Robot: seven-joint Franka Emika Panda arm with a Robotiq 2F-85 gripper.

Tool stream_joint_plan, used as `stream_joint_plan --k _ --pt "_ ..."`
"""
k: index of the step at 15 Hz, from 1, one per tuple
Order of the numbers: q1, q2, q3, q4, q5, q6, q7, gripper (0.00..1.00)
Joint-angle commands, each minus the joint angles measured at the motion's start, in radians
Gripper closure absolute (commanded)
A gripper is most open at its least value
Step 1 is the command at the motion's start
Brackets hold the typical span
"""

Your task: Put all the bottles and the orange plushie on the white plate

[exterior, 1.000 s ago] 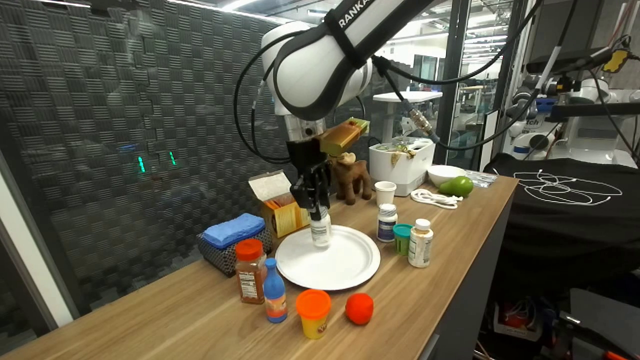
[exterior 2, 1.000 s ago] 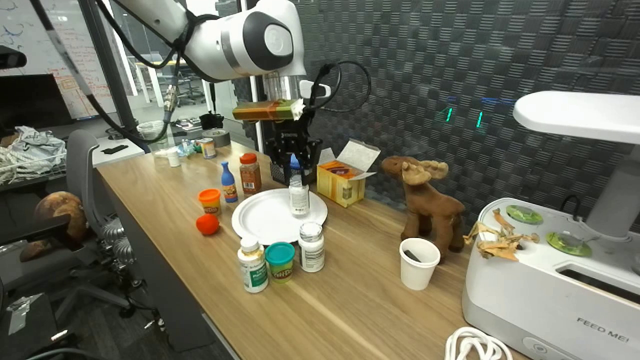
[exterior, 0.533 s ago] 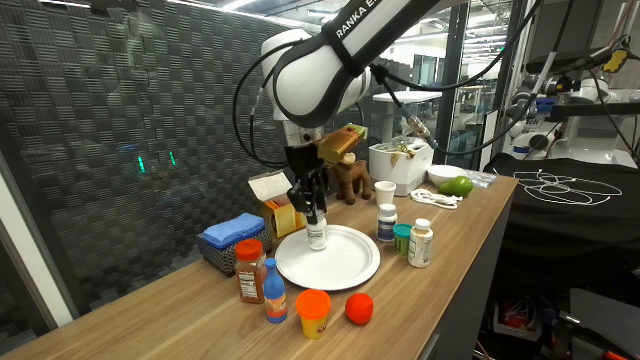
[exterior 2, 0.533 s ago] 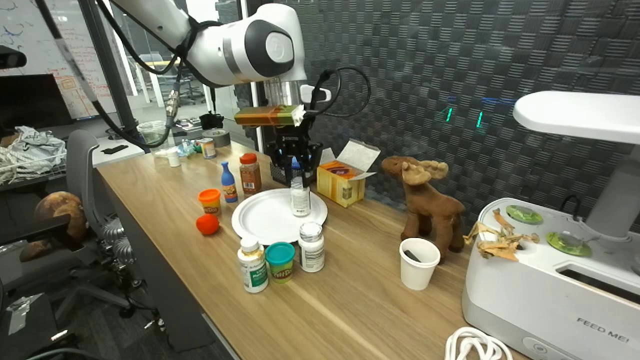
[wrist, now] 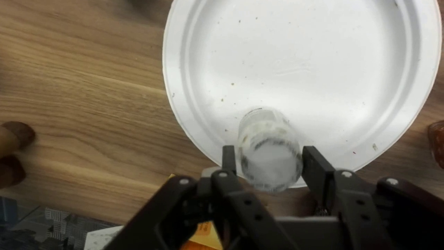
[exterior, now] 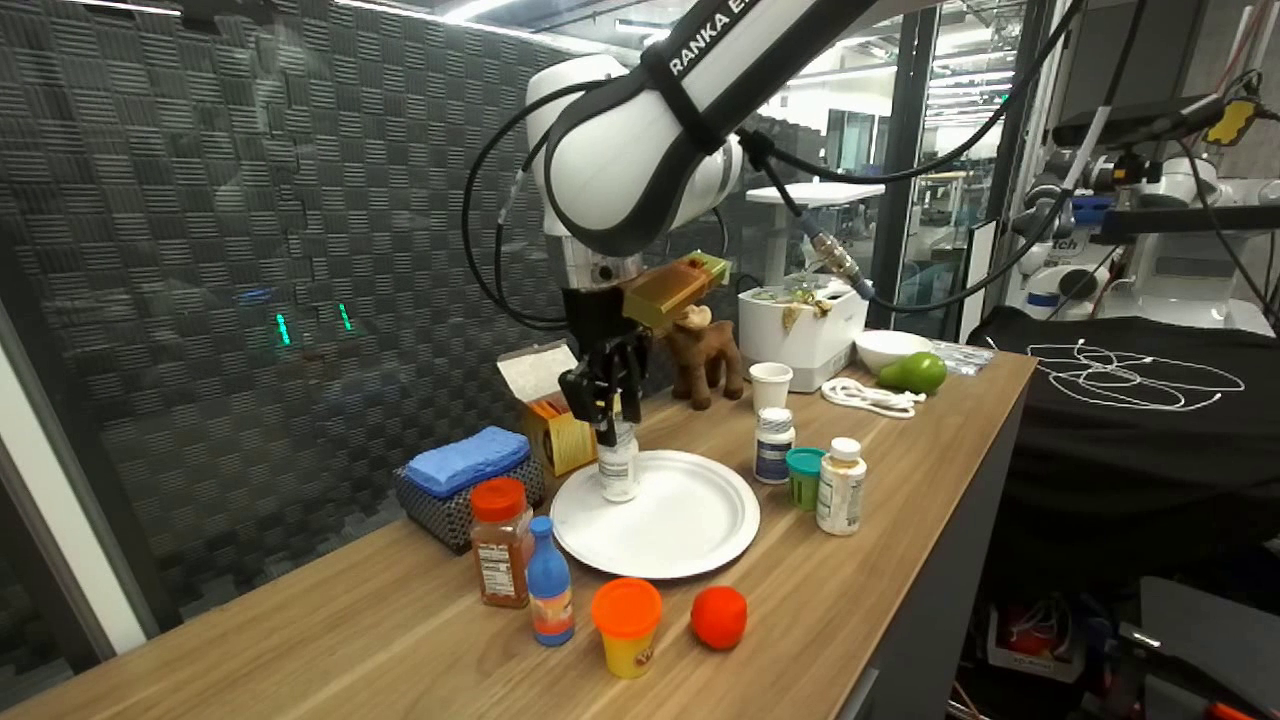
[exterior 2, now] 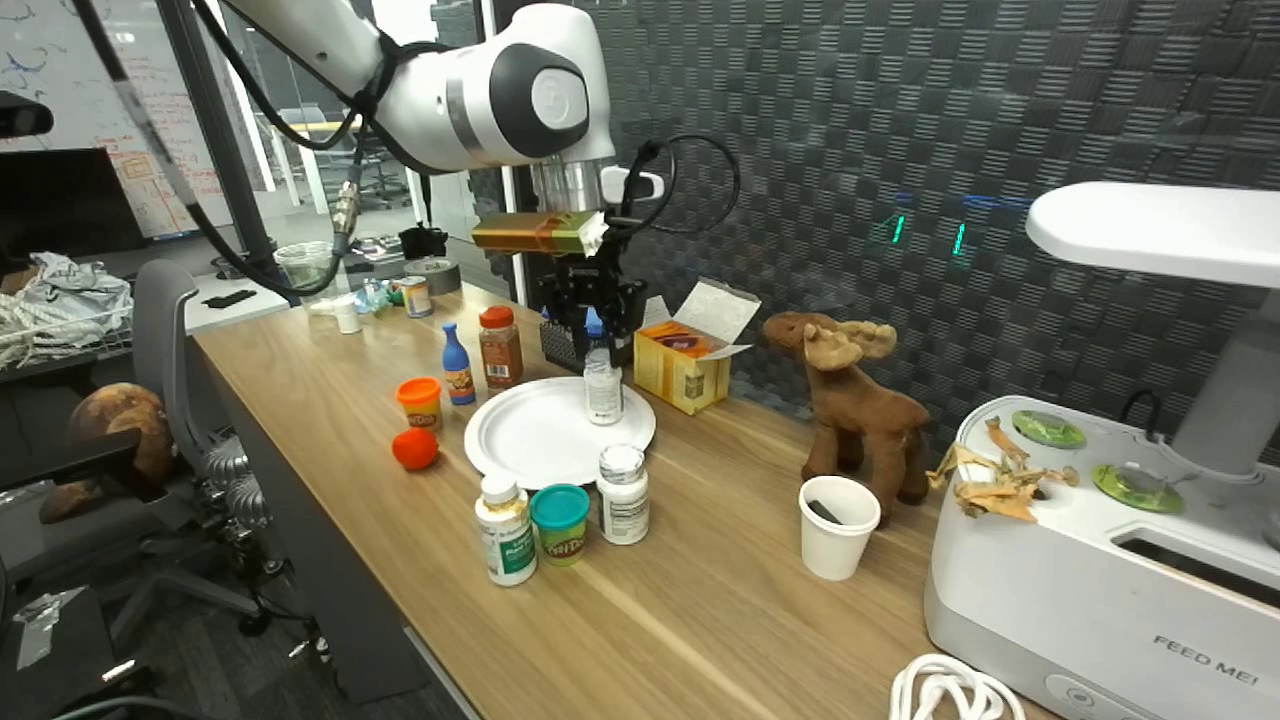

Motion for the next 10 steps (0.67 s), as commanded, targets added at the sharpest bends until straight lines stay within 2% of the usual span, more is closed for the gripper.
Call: stream_joint_plan --k 1,3,7,10 --pt "-0.002 -0.012 0.005 -0.008 0.019 0.024 0.010 0.14" --pt "-0.005 -0.027 0.004 -0.018 0.024 0.028 0.013 0.01" --pt "-0.009 -0.078 -0.021 -0.051 0.003 0.027 0.039 0.00" --pt "-0.013 -0.161 -0.059 -0.134 -0.033 0.001 0.065 0.00"
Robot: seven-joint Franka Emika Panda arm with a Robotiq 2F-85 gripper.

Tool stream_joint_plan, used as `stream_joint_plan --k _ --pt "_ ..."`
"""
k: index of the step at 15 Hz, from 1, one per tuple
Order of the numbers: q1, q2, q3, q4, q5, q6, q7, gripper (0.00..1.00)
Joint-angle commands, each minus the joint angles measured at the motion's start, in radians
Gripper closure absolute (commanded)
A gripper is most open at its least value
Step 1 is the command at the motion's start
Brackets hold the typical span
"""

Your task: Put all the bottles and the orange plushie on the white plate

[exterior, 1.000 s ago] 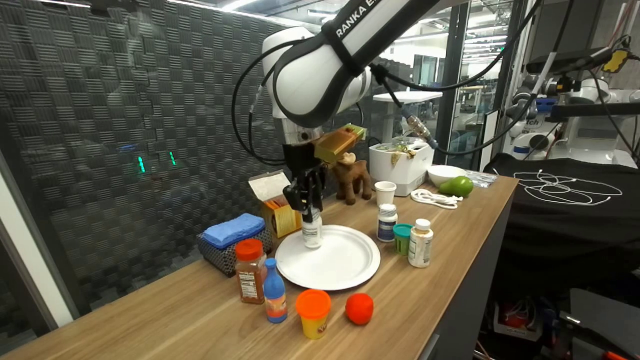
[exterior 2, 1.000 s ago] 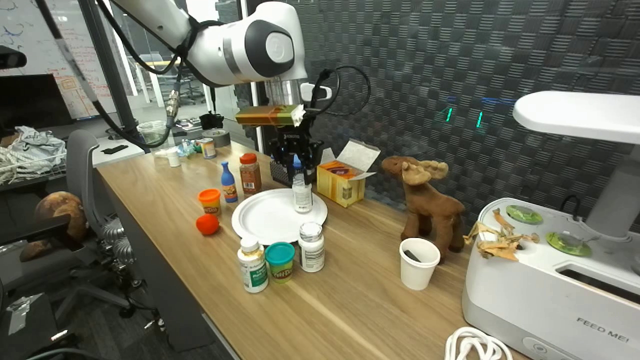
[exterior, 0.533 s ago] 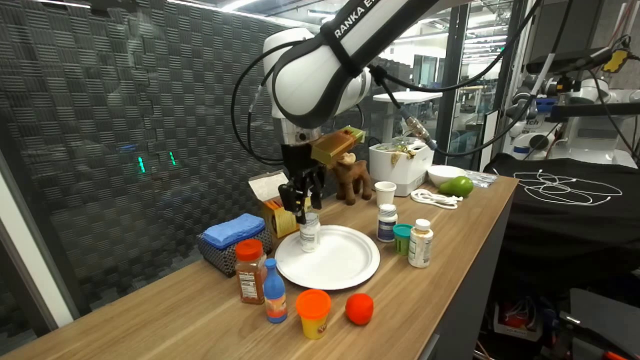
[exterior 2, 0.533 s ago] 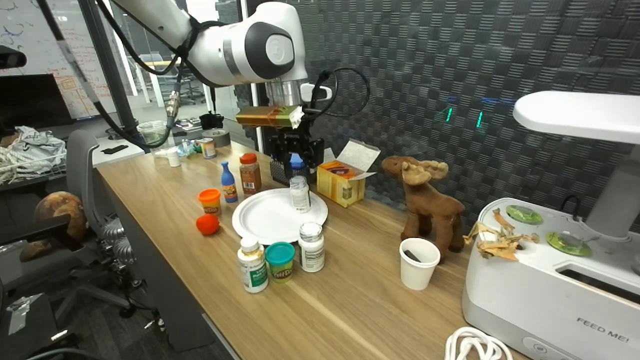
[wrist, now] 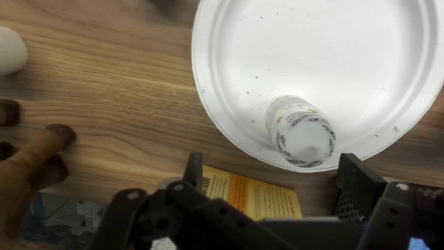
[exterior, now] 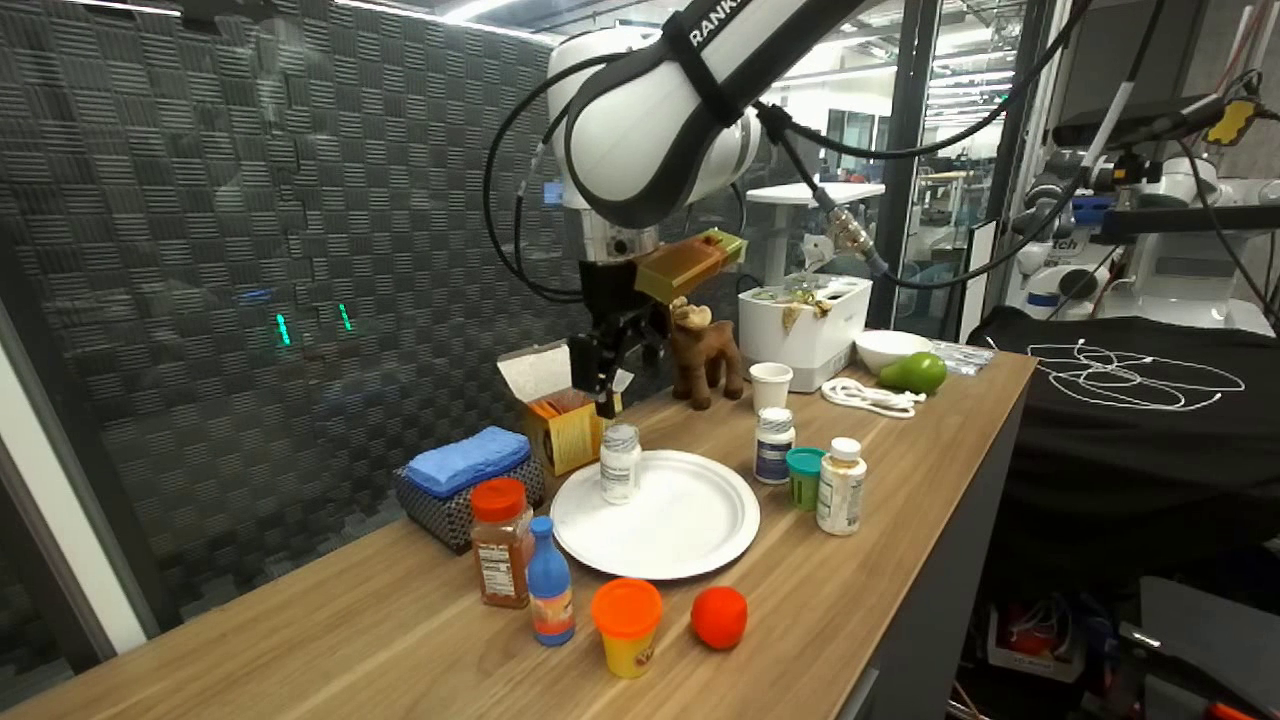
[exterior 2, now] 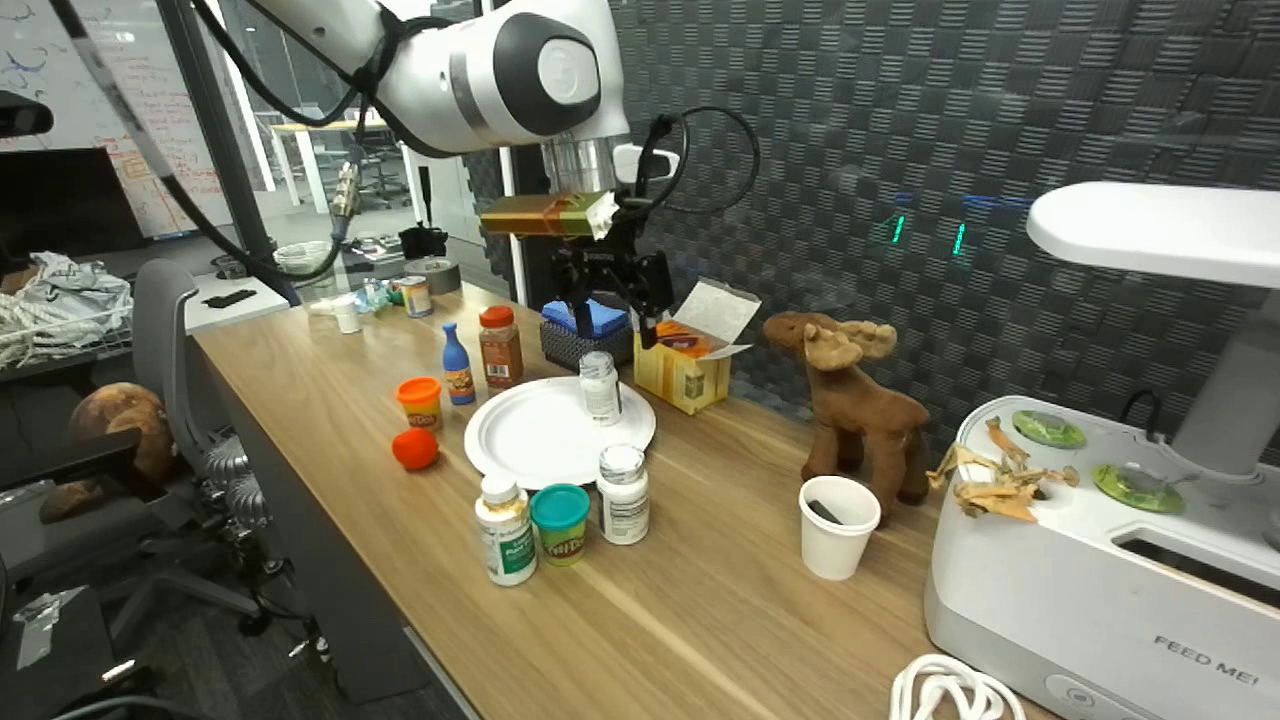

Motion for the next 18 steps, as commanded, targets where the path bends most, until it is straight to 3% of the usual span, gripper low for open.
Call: stream_joint_plan --k 1,9,18 --pt "-0.010 -0.143 -0.036 -0.145 -0.041 -0.015 0.043 0.01" --pt "-0.096 -0.316 -0.071 -0.415 -0.034 0.003 0.060 0.00" --pt "-0.150 -0.304 -0.069 -0.467 0.020 0.072 0.018 0.00"
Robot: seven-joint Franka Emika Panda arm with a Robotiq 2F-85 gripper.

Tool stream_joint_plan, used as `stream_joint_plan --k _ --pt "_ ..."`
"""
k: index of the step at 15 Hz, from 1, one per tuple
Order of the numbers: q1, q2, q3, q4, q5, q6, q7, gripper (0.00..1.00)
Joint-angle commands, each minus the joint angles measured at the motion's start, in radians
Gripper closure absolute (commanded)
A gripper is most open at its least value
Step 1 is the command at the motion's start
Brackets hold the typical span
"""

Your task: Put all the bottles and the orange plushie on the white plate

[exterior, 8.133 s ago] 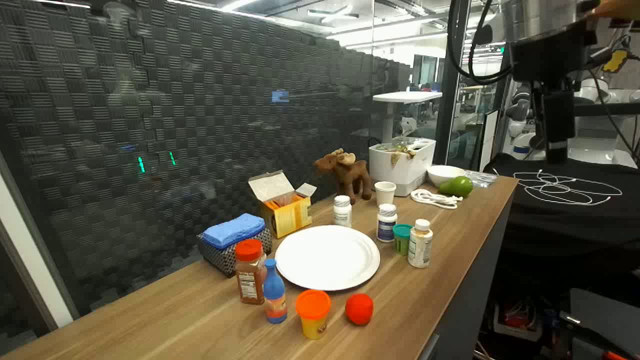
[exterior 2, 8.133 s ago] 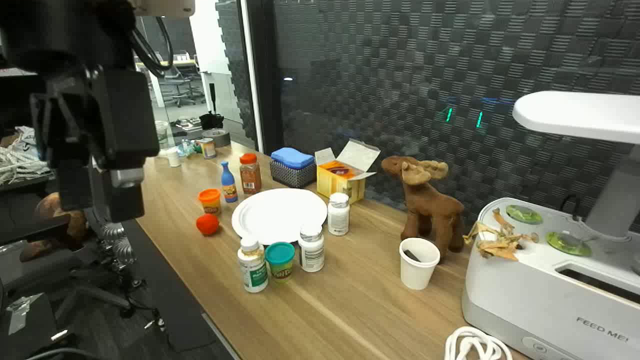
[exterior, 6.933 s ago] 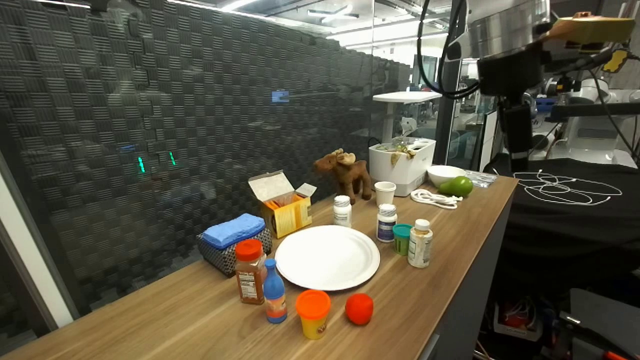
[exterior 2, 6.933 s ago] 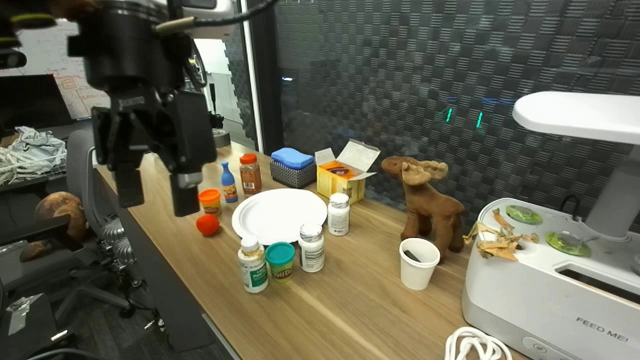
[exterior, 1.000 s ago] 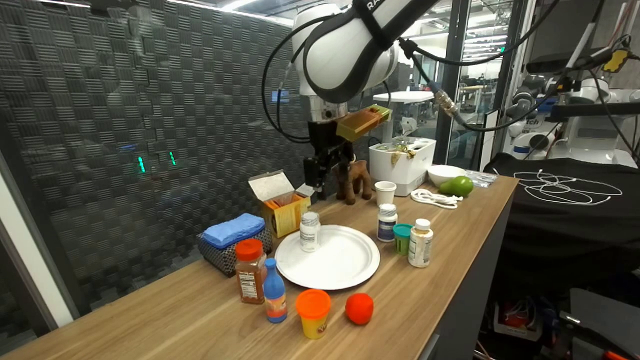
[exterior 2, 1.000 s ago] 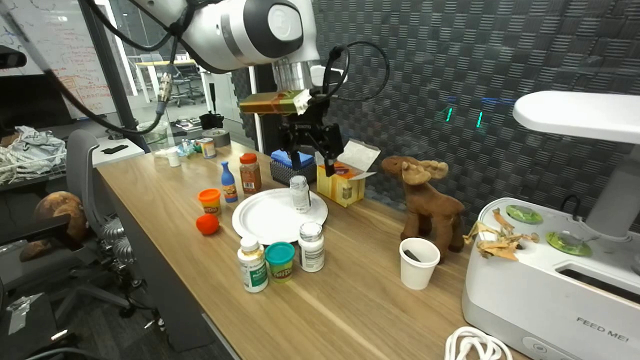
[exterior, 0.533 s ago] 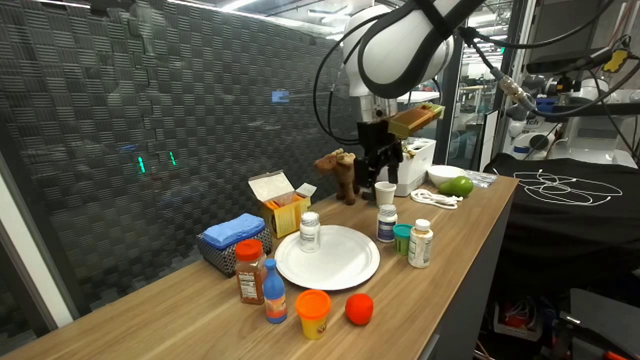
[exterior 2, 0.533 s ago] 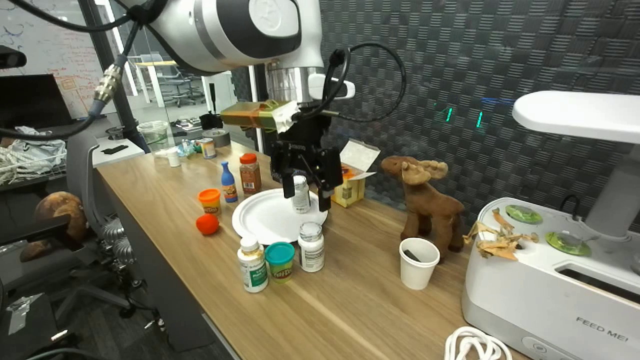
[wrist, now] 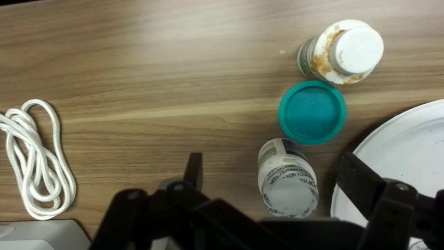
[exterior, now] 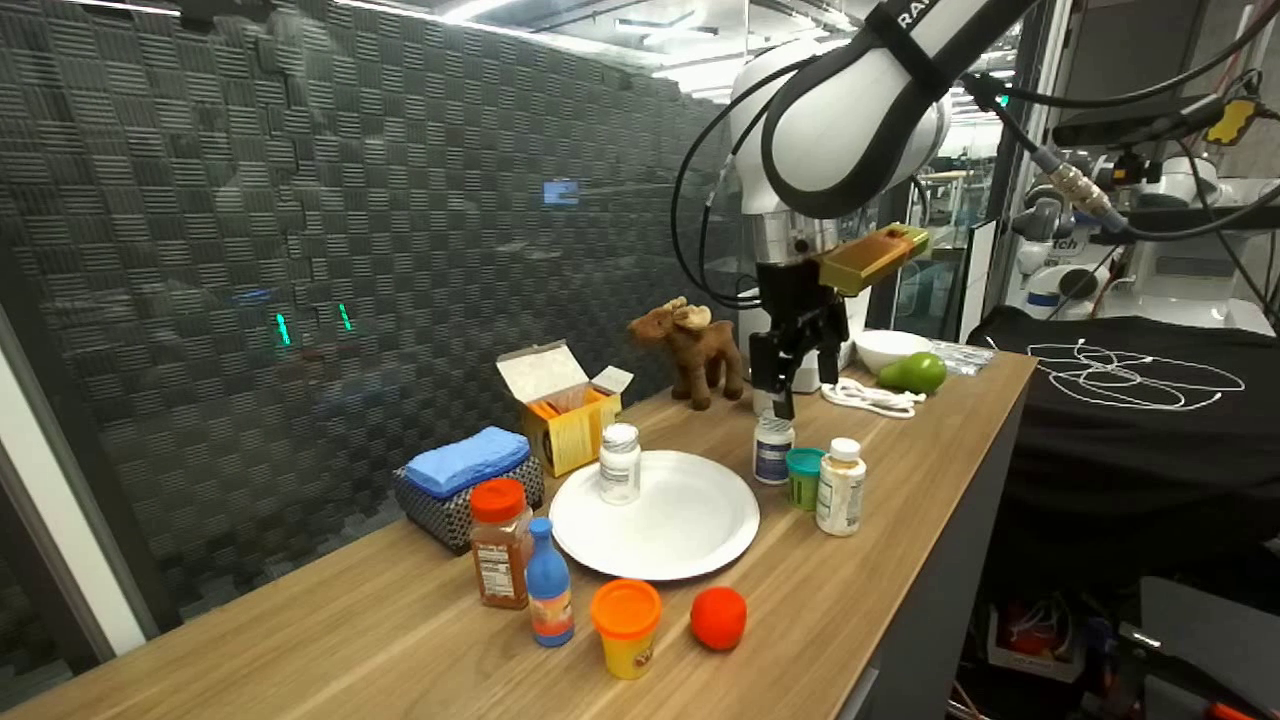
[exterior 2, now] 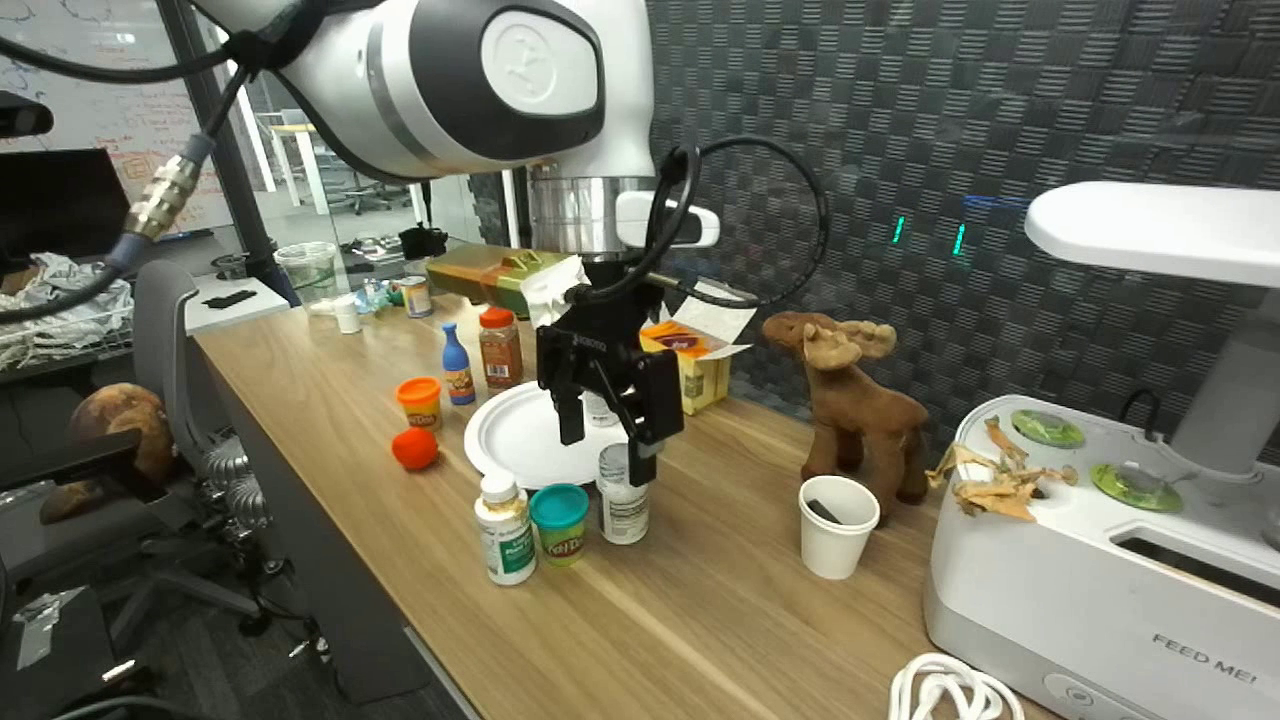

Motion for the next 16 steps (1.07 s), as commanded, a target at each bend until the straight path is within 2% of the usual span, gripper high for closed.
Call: stream_joint_plan --k 1,9,16 --pt "-0.018 -0.010 0.009 -0.022 0.047 0.063 -0.023 0.00" --pt "-0.033 0.029 0.016 -0.001 0.146 0.108 -0.069 0.00" --pt "-0.026 0.086 0.020 0.037 0.152 0.117 -0.079 0.00"
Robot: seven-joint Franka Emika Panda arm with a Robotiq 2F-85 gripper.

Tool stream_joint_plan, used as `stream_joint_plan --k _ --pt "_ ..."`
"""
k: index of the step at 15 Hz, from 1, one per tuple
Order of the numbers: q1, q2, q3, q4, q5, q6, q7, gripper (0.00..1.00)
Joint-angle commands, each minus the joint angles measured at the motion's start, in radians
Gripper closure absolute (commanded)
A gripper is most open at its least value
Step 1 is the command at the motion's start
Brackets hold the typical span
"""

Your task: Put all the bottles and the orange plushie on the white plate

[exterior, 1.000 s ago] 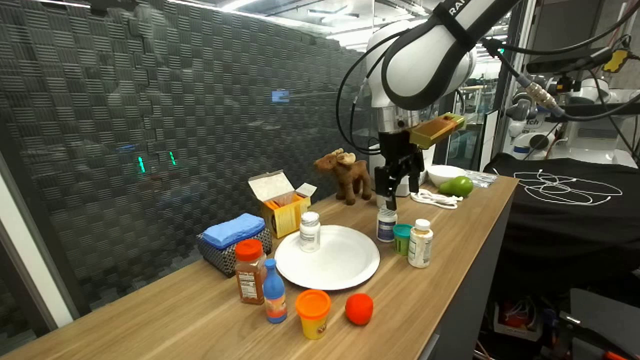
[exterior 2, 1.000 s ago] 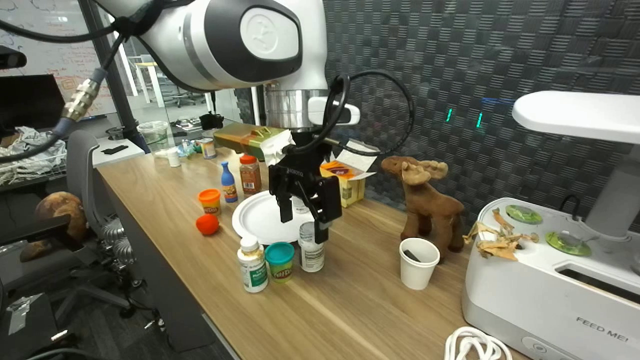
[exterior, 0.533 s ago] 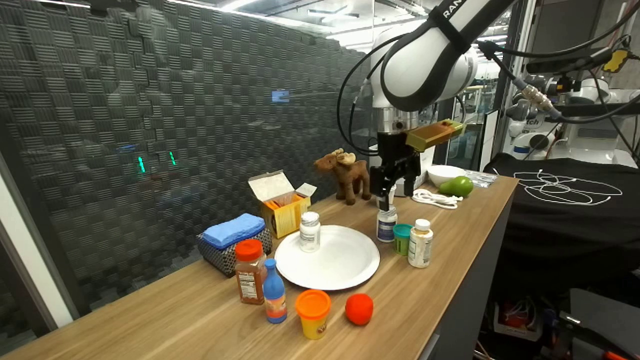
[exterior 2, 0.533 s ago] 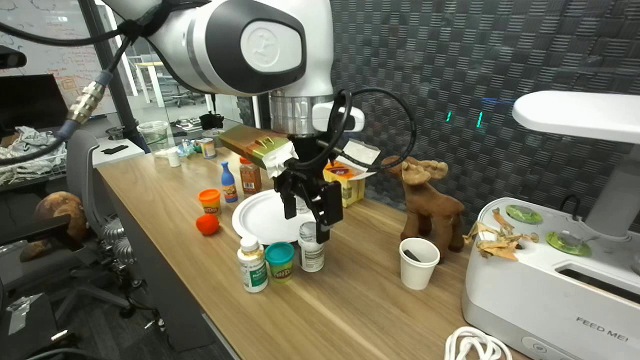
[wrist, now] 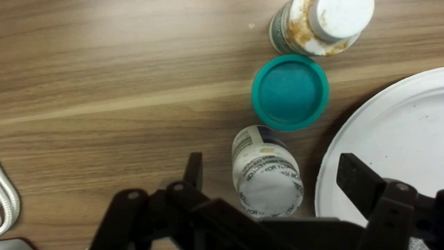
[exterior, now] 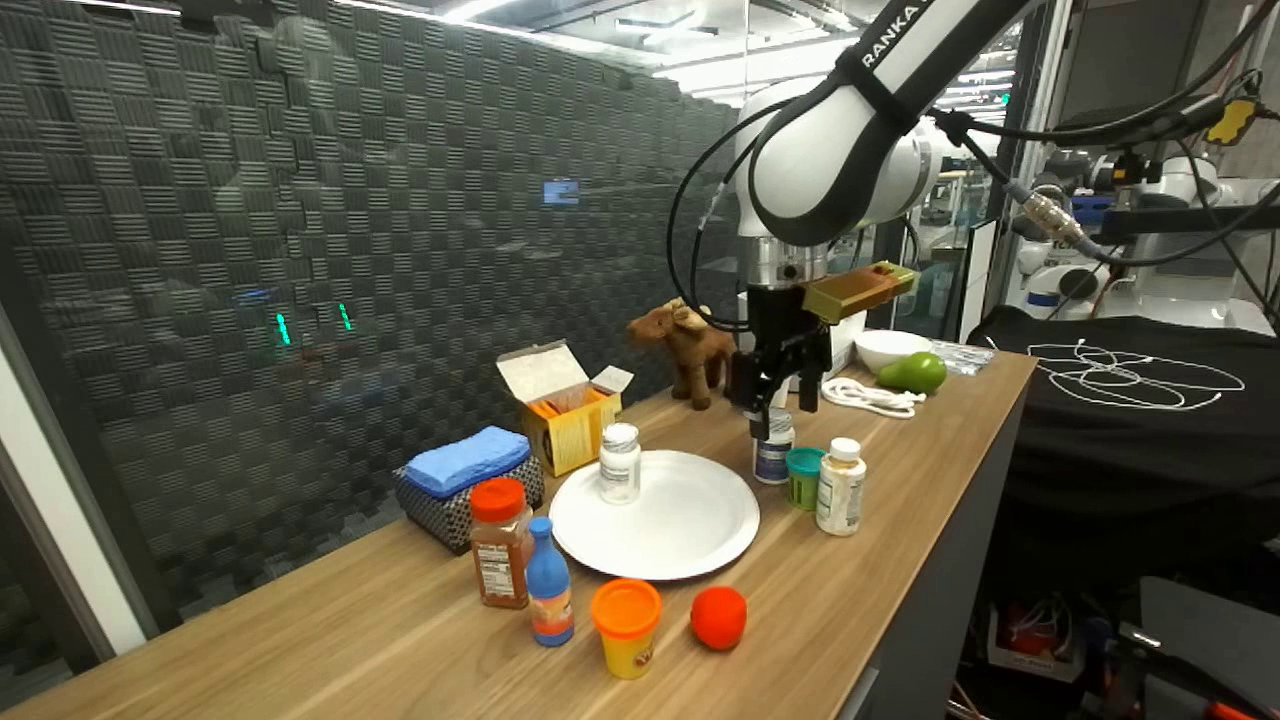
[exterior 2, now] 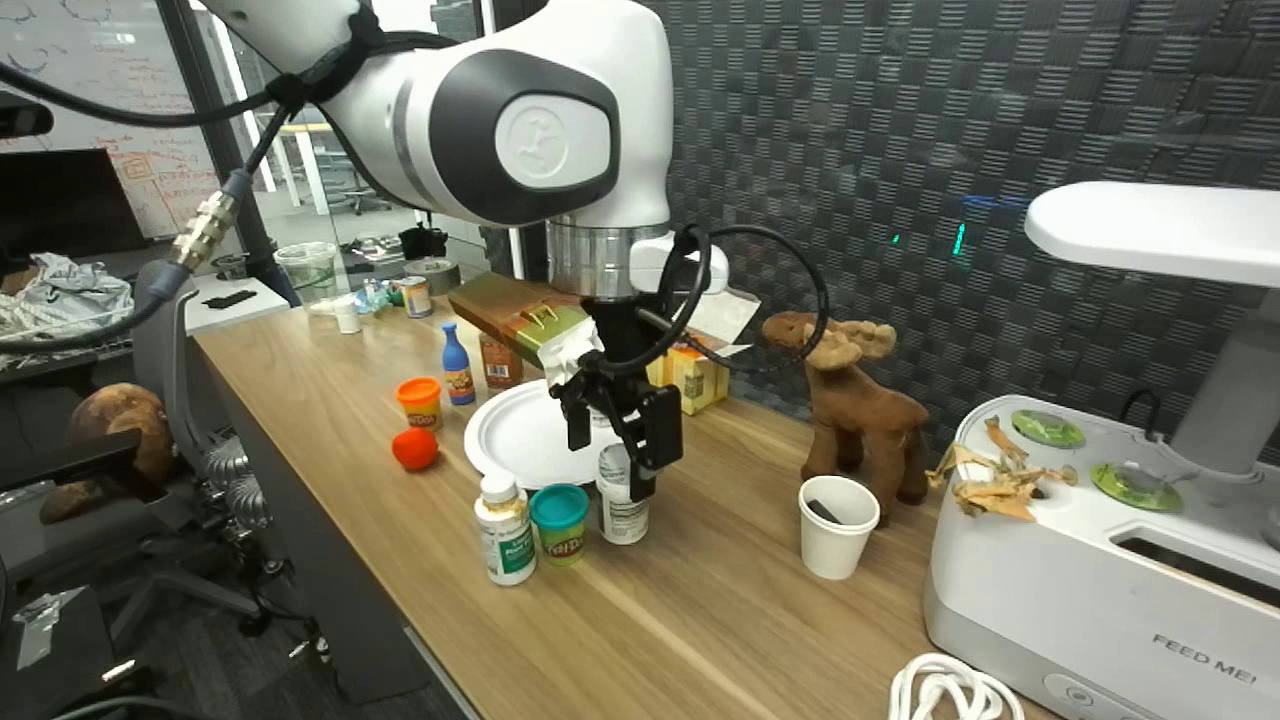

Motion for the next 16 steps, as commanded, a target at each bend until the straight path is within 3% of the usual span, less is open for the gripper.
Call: stream_joint_plan --k 1,3,9,16 --pt "-0.006 0.019 0.008 0.032 0.007 0.021 -0.012 0.20" --pt "-0.006 0.010 0.007 0.031 0.005 0.027 -0.012 0.32" --pt "0.000 -0.069 0.005 -0.002 0.005 -0.008 0.015 0.80" --pt "0.041 -0.107 0.044 0.067 -0.010 -0.097 0.028 0.81"
